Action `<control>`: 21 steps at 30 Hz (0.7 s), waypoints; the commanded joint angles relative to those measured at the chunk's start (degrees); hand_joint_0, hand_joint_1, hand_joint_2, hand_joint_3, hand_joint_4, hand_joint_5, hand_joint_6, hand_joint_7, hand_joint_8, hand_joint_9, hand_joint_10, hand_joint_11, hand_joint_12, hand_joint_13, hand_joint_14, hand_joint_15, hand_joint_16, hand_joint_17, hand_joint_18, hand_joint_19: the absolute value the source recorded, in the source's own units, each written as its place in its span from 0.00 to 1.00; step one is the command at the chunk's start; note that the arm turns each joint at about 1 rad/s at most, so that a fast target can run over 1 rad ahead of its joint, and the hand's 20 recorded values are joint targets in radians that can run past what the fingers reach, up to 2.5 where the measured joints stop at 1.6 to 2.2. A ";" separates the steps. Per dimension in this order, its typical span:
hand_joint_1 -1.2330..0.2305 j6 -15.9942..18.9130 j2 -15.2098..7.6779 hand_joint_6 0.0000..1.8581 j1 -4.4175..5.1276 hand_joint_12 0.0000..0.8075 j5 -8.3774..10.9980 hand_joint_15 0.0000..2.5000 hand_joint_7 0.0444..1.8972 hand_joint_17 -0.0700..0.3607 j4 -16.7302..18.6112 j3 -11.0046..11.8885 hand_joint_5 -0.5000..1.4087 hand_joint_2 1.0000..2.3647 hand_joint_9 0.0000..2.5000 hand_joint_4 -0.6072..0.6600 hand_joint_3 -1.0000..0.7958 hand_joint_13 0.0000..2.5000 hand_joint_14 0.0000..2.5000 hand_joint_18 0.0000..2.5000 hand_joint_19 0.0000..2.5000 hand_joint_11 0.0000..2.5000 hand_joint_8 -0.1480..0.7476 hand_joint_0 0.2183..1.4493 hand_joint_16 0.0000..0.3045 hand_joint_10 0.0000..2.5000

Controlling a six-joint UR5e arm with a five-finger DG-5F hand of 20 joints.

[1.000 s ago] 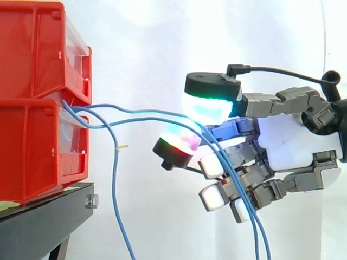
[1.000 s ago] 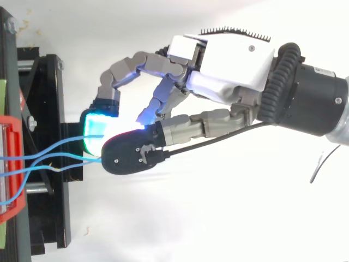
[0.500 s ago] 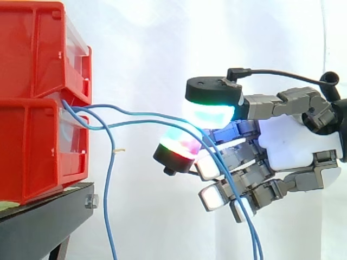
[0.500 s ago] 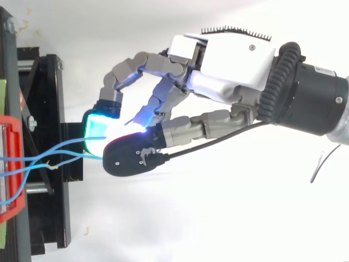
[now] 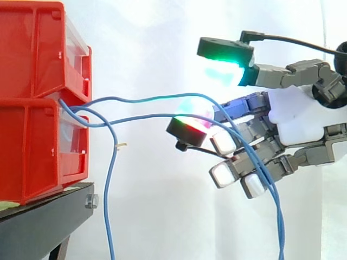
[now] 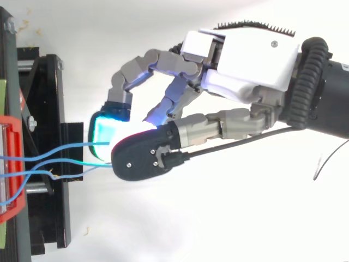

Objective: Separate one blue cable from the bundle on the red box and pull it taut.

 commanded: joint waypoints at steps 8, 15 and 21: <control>0.27 -0.36 0.32 0.46 0.04 0.50 -0.06 0.16 0.53 0.44 -0.91 0.04 0.25 0.01 0.50 0.47 0.40 0.39 0.01 0.36 0.25 0.08 0.45 0.31 0.17 0.00; 0.24 -0.45 0.94 0.47 0.21 0.51 0.29 0.17 0.51 0.45 -2.06 0.04 0.26 0.01 0.52 0.48 0.45 0.41 0.01 0.38 0.24 0.08 0.46 0.32 0.18 0.00; 0.25 -0.36 0.94 0.47 0.47 0.53 0.46 0.17 0.50 0.46 -2.93 -0.05 0.26 0.01 0.51 0.48 0.47 0.41 0.01 0.38 0.23 0.05 0.46 0.31 0.19 0.00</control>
